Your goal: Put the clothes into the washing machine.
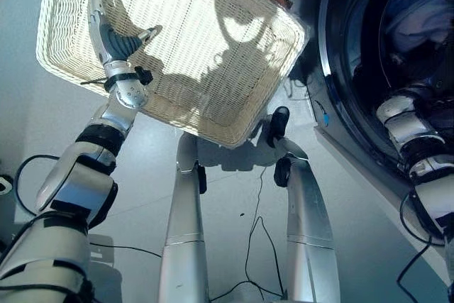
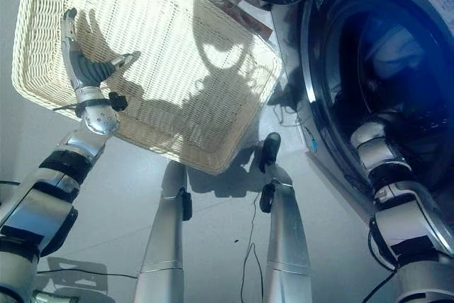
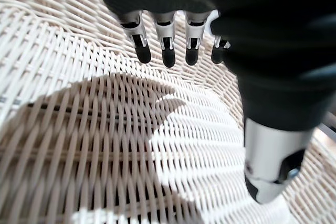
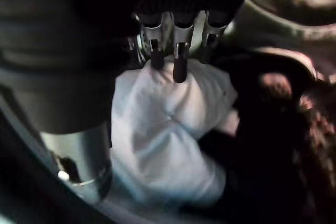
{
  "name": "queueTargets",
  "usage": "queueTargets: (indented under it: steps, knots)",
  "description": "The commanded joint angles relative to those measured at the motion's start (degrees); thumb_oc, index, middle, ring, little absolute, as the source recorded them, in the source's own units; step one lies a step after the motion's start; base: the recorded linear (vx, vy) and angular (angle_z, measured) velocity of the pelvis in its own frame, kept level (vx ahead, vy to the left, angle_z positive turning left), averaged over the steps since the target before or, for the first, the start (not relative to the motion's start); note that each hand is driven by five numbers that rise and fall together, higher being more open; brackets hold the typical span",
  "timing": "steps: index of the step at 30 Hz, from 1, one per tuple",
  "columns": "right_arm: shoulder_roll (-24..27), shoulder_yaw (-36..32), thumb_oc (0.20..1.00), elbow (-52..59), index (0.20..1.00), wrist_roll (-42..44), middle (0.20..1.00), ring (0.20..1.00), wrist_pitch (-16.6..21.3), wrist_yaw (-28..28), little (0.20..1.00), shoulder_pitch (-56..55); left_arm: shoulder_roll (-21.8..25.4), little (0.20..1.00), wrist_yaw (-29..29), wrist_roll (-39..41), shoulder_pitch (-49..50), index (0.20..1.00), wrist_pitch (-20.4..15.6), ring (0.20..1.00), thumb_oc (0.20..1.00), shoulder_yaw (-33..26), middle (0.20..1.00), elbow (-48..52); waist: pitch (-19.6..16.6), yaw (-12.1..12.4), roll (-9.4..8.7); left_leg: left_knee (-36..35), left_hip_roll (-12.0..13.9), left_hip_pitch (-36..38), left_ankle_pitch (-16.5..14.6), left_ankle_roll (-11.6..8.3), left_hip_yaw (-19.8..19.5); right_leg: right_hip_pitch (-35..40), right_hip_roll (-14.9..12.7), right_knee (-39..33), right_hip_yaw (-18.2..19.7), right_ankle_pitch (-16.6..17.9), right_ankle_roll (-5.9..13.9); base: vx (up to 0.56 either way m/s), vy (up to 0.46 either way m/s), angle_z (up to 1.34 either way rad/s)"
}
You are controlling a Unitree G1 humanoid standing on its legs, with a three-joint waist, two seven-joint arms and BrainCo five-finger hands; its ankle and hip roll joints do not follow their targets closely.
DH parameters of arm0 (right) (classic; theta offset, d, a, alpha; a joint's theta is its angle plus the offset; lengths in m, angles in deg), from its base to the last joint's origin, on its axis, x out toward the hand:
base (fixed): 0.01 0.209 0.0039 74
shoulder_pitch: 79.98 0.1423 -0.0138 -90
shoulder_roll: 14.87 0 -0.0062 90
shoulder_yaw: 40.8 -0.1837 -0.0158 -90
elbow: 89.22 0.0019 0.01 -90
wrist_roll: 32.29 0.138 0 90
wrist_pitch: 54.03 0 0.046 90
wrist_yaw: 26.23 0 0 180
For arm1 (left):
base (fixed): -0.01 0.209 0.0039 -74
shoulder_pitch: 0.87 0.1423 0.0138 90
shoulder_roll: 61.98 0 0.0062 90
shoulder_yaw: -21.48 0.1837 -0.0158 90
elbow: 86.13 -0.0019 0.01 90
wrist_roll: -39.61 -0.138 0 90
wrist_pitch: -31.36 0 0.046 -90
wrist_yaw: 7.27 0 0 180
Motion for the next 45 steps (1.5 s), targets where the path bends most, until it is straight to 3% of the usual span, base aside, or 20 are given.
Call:
queueTargets:
  steps: [1, 6, 10, 20, 28, 31, 35, 36, 41, 45]
  knots:
    - [-0.1, -0.2, 1.000, 1.6, 1.000, -1.6, 1.000, 1.000, 3.0, -4.1, 1.000, -5.1, -3.1, 1.000, 0.9, -0.1, 3.0, 1.000, -3.7, 1.000, 1.000, -4.3, 1.000, -0.2, -0.7, -1.1, 0.42, 9.0, -5.0, 4.6, -11.8, 5.57, 4.6, 8.4, 6.1, -15.1, -0.2, 10.4, 3.03, -0.07, 0.032, -0.05]
    - [-4.2, 2.4, 1.000, 1.4, 1.000, -6.7, 1.000, 1.000, 5.6, -8.5, 1.000, -9.6, -6.2, 1.000, 4.9, 0.4, 8.0, 1.000, -6.0, 1.000, 1.000, -5.5, 1.000, -1.5, -0.7, -0.8, 0.75, 7.4, -4.9, 12.5, -11.5, 5.75, 5.9, 15.6, 5.1, -16.3, -0.3, 10.5, 2.95, -0.06, 0.038, -0.05]
    - [-6.6, 4.9, 1.000, 2.6, 1.000, -10.4, 1.000, 1.000, 4.2, -11.6, 1.000, -10.7, -8.5, 1.000, 6.4, 0.1, 11.2, 1.000, -7.2, 1.000, 1.000, -5.9, 1.000, -1.7, -0.7, -0.3, 0.91, 6.0, -5.0, 17.2, -11.5, 5.68, 6.1, 20.1, 4.2, -17.4, -0.6, 10.2, 3.06, -0.05, 0.035, -0.15]
    - [-7.9, 8.7, 1.000, 10.6, 1.000, -17.1, 1.000, 1.000, 3.6, -17.7, 1.000, -15.9, -10.6, 1.000, 9.5, -1.0, 18.0, 1.000, -5.7, 1.000, 1.000, -6.6, 1.000, 0.6, -0.7, 0.6, -0.16, 2.7, -4.7, 27.1, -11.5, 5.60, 5.9, 29.9, 3.5, -20.2, -1.0, 9.6, 3.36, -0.03, 0.017, 0.03]
    - [-8.4, 8.2, 1.000, 10.0, 1.000, -16.3, 1.000, 1.000, 11.4, -30.5, 1.000, -27.9, -11.8, 1.000, 18.2, -0.5, 28.9, 1.000, -5.5, 1.000, 1.000, -7.4, 1.000, -2.3, -1.1, 2.0, -1.22, -2.5, -4.3, 41.3, -11.5, 5.14, 5.3, 44.6, 2.0, -25.0, -1.5, 9.3, 4.44, 0.02, -0.039, 0.02]
    - [-10.4, 6.8, 1.000, 6.9, 1.000, -6.8, 1.000, 1.000, 11.5, -39.5, 1.000, -34.8, -13.2, 1.000, 23.8, 0.3, 35.3, 1.000, -5.1, 1.000, 1.000, -7.0, 1.000, -4.1, -4.7, 2.6, -0.99, -5.6, -3.8, 45.8, -11.1, 4.79, 5.5, 49.7, 1.2, -27.4, -2.0, 9.0, 4.85, 0.11, -0.036, 0.03]
    - [-16.8, -0.8, 1.000, -6.8, 1.000, 2.7, 1.000, 1.000, 7.8, -54.8, 1.000, -43.4, -16.6, 1.000, 33.9, -1.5, 46.2, 1.000, -2.6, 1.000, 1.000, -9.2, 1.000, -9.4, -12.1, 2.7, -0.74, -10.4, -2.9, 54.3, -10.3, 4.30, 6.0, 59.5, 1.0, -32.2, -3.0, 9.3, 4.90, 0.23, -0.056, 0.07]
    - [-17.7, -1.8, 1.000, -9.6, 1.000, 3.7, 1.000, 1.000, 8.0, -55.3, 1.000, -44.1, -16.9, 1.000, 36.5, -1.2, 47.5, 1.000, -1.8, 1.000, 1.000, -9.2, 1.000, -10.4, -13.4, 2.8, -0.60, -10.9, -2.7, 55.5, -10.2, 4.27, 6.2, 60.9, 1.0, -32.7, -3.3, 9.3, 4.87, 0.30, -0.051, 0.00]
    - [-21.8, -9.6, 1.000, -18.4, 1.000, 7.3, 1.000, 1.000, 0.2, -56.5, 1.000, -47.4, -19.4, 1.000, 41.2, -3.8, 53.8, 1.000, -0.1, 1.000, 1.000, -10.1, 1.000, -15.4, -20.4, 2.7, 0.66, -13.6, -2.0, 61.4, -10.2, 4.08, 6.9, 67.3, 1.3, -35.1, -3.4, 9.1, 4.73, 0.27, 0.007, 0.07]
    - [-23.2, -12.8, 1.000, -22.3, 1.000, 7.6, 1.000, 1.000, -3.3, -56.5, 1.000, -48.2, -20.5, 1.000, 43.2, -4.8, 56.0, 1.000, 0.9, 1.000, 1.000, -11.4, 1.000, -17.1, -22.9, 2.9, 1.16, -14.2, -1.8, 63.7, -10.9, 4.08, 7.2, 69.9, 1.3, -36.3, -3.4, 8.6, 4.58, 0.14, 0.018, 0.02]
